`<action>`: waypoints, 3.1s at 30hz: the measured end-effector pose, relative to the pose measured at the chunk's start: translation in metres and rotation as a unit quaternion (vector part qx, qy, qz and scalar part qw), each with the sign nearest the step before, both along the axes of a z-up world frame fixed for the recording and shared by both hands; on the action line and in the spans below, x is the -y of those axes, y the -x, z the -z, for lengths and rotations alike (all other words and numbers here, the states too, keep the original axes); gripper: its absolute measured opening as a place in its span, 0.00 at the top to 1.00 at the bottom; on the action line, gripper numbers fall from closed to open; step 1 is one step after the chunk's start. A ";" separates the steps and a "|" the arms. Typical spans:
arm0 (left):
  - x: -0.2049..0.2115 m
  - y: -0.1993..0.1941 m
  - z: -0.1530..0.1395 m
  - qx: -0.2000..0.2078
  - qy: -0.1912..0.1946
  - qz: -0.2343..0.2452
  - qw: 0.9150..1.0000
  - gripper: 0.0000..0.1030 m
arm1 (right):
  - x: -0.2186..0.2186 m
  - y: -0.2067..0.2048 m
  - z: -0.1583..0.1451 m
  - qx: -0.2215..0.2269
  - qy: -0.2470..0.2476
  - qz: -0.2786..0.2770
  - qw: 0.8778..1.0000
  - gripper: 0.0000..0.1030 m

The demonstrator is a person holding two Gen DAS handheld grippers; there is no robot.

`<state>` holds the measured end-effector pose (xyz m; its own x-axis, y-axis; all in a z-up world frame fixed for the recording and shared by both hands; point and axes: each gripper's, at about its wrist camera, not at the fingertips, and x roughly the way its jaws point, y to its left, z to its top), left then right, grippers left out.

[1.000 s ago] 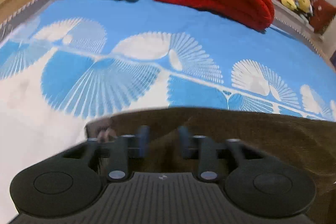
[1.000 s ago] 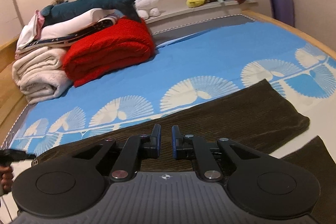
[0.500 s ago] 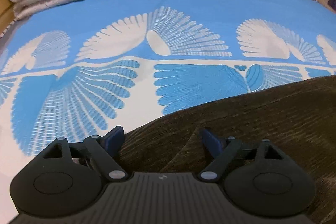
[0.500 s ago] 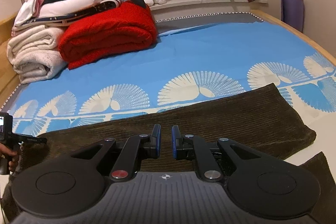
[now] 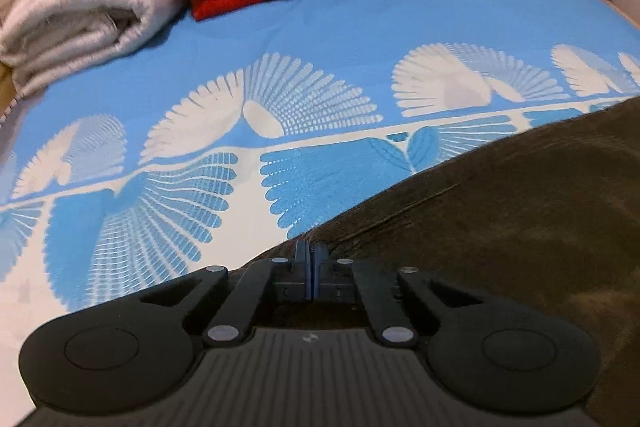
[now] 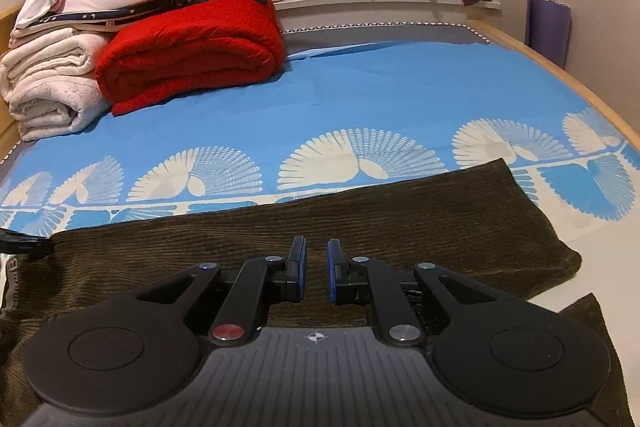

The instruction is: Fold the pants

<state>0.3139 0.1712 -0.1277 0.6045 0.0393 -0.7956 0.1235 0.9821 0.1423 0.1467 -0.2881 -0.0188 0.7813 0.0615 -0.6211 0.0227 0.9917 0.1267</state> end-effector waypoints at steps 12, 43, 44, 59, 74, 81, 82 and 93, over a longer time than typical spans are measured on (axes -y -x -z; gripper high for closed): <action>0.034 0.174 -0.075 -0.002 0.008 0.065 0.998 0.99 | 0.018 0.025 -0.005 0.006 -0.035 0.028 0.999 0.89; -0.110 0.185 0.018 -0.164 0.352 -0.314 0.867 0.58 | 0.099 0.005 0.061 -0.014 -0.223 0.183 0.958 0.70; -0.110 0.184 0.013 -0.155 0.335 -0.316 0.874 0.73 | 0.102 -0.002 0.070 -0.015 -0.227 0.188 0.955 0.70; -0.099 0.156 0.016 -0.177 0.286 -0.326 0.883 0.62 | 0.122 -0.109 0.145 -0.079 -0.209 0.225 0.948 0.55; -0.097 0.148 0.011 -0.174 0.267 -0.320 0.892 0.74 | 0.119 -0.117 0.129 -0.042 -0.185 0.221 0.957 0.88; -0.099 0.157 -0.012 -0.146 0.267 -0.301 0.904 0.86 | 0.121 -0.090 0.086 -0.012 -0.199 0.217 0.956 0.90; -0.099 0.160 -0.018 -0.136 0.263 -0.292 0.910 0.87 | 0.122 -0.083 0.077 -0.008 -0.199 0.214 0.956 0.90; -0.110 0.206 -0.063 -0.075 0.249 -0.254 0.932 0.88 | 0.132 0.042 0.016 -0.002 -0.160 0.174 0.972 0.91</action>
<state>0.1076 0.2810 -0.0647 0.4886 -0.1070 -0.8659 -0.3933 0.8589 -0.3281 0.1051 -0.4200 -0.0352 0.7877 -0.0151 -0.6159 0.3502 0.8335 0.4275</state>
